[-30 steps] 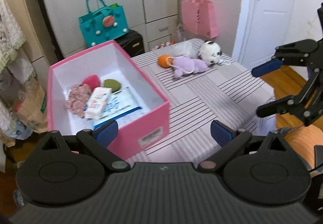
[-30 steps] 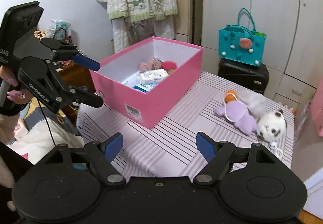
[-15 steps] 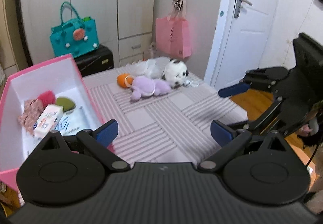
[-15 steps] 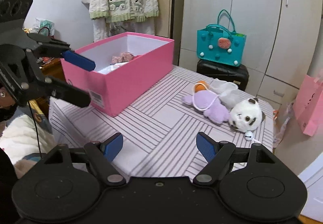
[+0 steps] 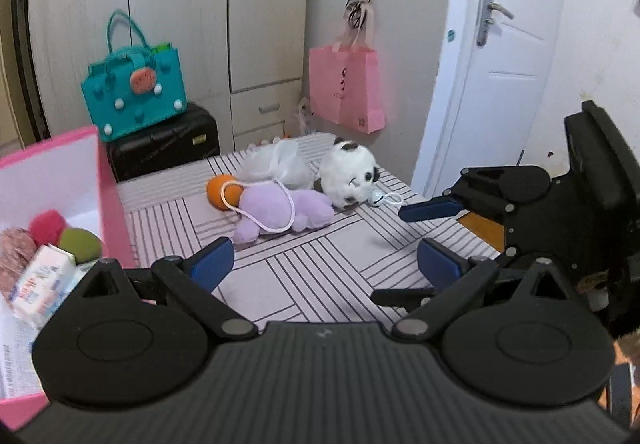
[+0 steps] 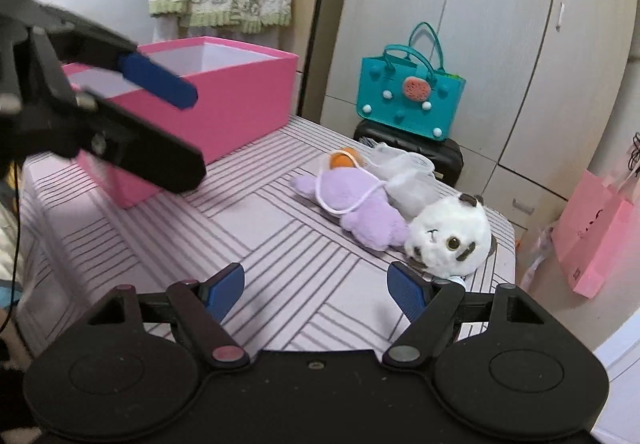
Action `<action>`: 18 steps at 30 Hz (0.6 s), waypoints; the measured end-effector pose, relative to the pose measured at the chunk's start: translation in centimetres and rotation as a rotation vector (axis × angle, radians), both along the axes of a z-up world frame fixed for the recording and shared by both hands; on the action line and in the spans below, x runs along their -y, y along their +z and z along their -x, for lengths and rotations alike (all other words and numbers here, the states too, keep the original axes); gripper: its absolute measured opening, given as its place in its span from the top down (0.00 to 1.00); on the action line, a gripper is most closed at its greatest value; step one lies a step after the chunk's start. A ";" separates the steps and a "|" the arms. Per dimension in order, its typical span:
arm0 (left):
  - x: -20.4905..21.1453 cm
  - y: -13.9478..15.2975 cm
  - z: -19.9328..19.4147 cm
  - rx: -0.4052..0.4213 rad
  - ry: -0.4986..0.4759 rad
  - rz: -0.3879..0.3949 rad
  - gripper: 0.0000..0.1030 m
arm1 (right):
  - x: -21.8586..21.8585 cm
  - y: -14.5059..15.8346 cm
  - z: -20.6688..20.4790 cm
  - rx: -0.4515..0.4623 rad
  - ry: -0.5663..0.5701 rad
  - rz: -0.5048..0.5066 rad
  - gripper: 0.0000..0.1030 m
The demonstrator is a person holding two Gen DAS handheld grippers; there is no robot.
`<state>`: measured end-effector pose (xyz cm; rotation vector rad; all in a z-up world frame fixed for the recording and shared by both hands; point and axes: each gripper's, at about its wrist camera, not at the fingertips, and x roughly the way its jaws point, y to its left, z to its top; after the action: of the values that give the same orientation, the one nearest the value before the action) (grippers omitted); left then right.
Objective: Organize soft objects
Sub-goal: 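Close both tools around the white panda plush's head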
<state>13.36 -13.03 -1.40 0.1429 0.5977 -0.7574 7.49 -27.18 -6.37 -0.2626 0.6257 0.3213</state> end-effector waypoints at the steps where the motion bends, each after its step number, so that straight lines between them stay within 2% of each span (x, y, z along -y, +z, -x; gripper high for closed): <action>1: 0.4 -0.3 -0.5 -0.013 0.002 0.001 0.04 | 0.5 -0.1 -0.5 -0.002 -0.007 -0.015 0.21; 5: 1.9 -1.2 -2.4 -0.049 0.000 0.045 0.05 | 2.3 -0.7 -1.8 0.004 -0.049 -0.027 0.21; 8: 3.7 -1.4 -3.7 -0.046 0.000 0.079 0.05 | 4.0 -1.4 -2.7 0.009 -0.083 -0.022 0.20; 12: 6.7 -2.0 -5.5 -0.041 -0.017 0.082 0.05 | 6.6 -2.4 -4.6 -0.004 -0.131 -0.066 0.20; 15: 8.2 -2.8 -6.5 -0.064 -0.042 0.073 0.10 | 7.9 -3.0 -6.1 -0.005 -0.154 -0.087 0.19; 18: 9.3 -2.9 -7.2 -0.069 -0.052 0.097 0.11 | 8.7 -3.9 -7.7 -0.022 -0.155 -0.106 0.19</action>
<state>20.57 -22.38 -4.34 0.0434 0.6239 -0.8430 15.16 -35.87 -10.24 -0.1084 0.6441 0.2075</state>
